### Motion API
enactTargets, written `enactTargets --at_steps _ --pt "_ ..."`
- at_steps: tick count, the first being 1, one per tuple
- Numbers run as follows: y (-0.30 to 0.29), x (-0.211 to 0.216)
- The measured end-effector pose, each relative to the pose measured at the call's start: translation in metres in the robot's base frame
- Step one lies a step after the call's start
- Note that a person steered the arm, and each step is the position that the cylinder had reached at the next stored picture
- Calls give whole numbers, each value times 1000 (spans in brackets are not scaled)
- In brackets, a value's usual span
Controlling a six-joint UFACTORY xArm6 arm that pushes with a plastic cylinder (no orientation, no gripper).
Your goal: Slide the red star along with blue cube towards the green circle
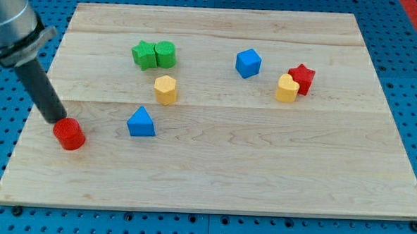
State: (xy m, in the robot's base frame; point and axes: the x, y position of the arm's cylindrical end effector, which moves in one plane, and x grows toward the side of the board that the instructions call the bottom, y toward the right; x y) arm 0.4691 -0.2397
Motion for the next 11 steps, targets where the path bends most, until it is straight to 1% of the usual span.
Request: enactTargets --at_steps 1,2,4,5,6,8,11 --pt "44 30" --pt "53 44" --pt "315 44" --pt "445 6" --pt "492 -73" --pt "387 -89" --pt "384 -89"
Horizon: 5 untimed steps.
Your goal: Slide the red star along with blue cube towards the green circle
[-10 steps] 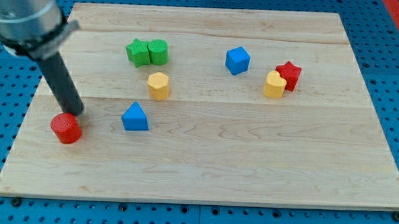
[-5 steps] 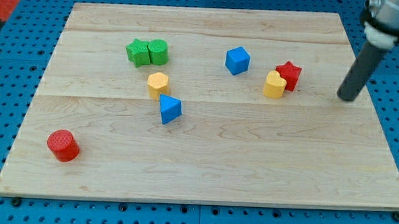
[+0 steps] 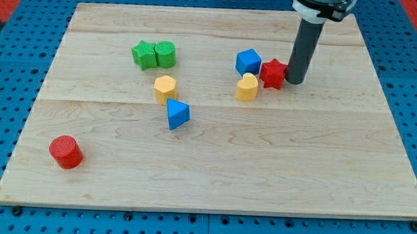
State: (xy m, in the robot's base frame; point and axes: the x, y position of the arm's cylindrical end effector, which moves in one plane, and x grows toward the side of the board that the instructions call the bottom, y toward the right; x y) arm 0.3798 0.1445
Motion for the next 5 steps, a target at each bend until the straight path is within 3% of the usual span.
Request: enactTargets --at_steps 2,5 --pt "18 0" --pt "-149 -46"
